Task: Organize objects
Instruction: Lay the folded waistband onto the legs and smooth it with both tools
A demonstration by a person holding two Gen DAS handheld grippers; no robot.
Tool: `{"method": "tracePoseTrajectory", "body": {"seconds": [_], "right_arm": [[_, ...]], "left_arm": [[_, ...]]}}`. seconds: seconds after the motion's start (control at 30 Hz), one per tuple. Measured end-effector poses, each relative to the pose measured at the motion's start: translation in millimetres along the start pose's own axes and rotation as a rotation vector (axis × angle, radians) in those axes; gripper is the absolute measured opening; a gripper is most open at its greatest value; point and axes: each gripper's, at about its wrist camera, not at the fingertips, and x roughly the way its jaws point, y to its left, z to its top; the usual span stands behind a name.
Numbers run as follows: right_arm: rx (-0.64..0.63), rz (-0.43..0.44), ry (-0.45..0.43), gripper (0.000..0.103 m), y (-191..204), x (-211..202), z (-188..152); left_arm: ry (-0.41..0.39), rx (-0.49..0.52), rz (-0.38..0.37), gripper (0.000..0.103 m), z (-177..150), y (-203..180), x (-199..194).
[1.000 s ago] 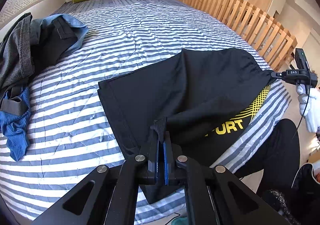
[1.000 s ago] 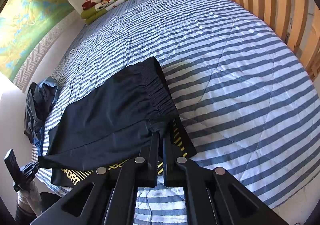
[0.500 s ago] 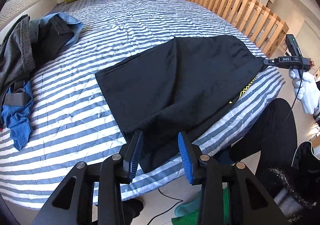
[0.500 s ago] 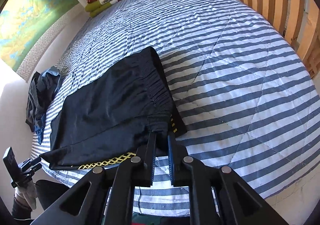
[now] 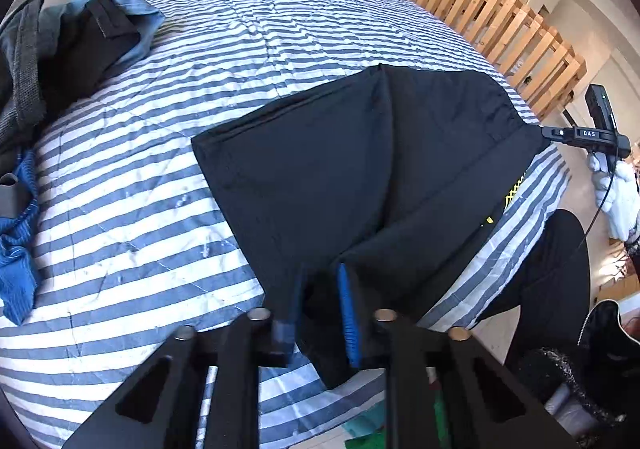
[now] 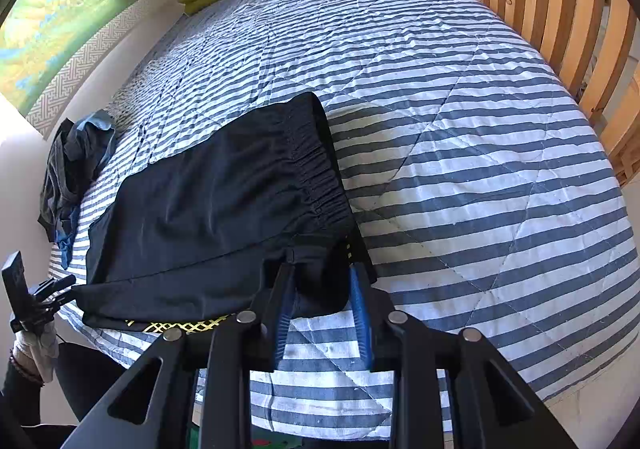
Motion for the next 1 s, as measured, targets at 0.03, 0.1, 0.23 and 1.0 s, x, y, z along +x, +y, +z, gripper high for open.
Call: {"method": "tracePoseTrajectory", "body": {"seconds": [0.03,0.1,0.23,1.0], "right_arm": [[0.006,0.004,0.000,0.031,-2,-2,1],[0.029,0.021,-0.003,0.035,-6,-6,3],[0.072,0.056,-0.001,0.040,-13,-6,12],[-0.231,0.063,-0.217,0.003,92,-78,140]], "left_arm": [[-0.006,0.007,-0.006,0.004,-1,-2,-1],[-0.019,0.018,-0.021,0.003,-3,-6,-4],[-0.030,0.047,-0.021,0.002,-7,-17,-13],[-0.349,0.182,0.189,0.002,87,-16,-130]]}}
